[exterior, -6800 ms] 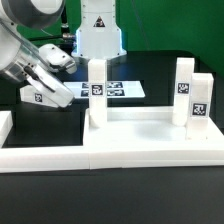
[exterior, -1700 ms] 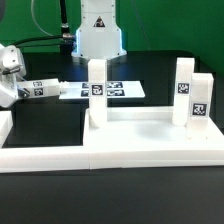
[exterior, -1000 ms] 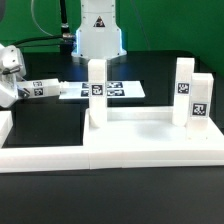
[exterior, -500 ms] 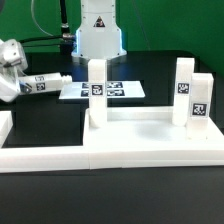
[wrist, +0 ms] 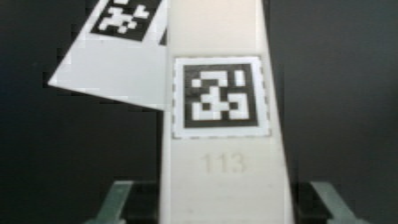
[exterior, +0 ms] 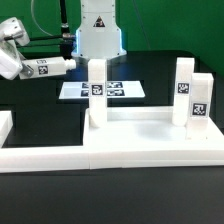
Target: Assemble desk
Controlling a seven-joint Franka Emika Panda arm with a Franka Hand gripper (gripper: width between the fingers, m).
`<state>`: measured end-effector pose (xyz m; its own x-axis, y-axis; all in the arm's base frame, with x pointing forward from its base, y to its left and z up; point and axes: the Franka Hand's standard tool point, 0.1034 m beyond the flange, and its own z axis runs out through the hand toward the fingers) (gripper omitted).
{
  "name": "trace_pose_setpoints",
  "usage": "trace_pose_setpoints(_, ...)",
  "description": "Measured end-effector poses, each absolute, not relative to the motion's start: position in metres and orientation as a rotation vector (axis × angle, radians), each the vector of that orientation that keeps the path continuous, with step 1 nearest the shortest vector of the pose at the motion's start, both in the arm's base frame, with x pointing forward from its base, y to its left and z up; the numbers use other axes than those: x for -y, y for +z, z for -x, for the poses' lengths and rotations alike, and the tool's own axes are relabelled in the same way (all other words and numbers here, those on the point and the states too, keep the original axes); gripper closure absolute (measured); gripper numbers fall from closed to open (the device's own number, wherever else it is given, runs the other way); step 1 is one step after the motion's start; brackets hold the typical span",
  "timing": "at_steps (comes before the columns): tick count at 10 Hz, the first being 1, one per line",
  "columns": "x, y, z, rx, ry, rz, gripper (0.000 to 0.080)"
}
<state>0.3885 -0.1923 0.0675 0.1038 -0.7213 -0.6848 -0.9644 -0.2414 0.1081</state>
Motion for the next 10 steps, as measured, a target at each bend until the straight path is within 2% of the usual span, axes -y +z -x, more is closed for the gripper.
trace_pose_setpoints(2,0.194,0.066,-0.392,-1.652,0.892,2.049,0.0511)
trace_pose_setpoints(3,0.191,0.075,-0.415,-1.615,0.773,2.220,0.0511)
trace_pose_setpoints(5,0.161,0.115,-0.460,-1.553,0.618,2.340,0.0511)
trace_pose_setpoints(6,0.150,0.134,-0.489,-1.493,0.452,2.452,0.0511)
trace_pose_setpoints(8,0.146,0.123,-0.486,-1.534,0.291,2.502,0.0511)
trace_pose_setpoints(10,0.142,0.124,-0.501,-1.521,0.116,2.561,0.0511)
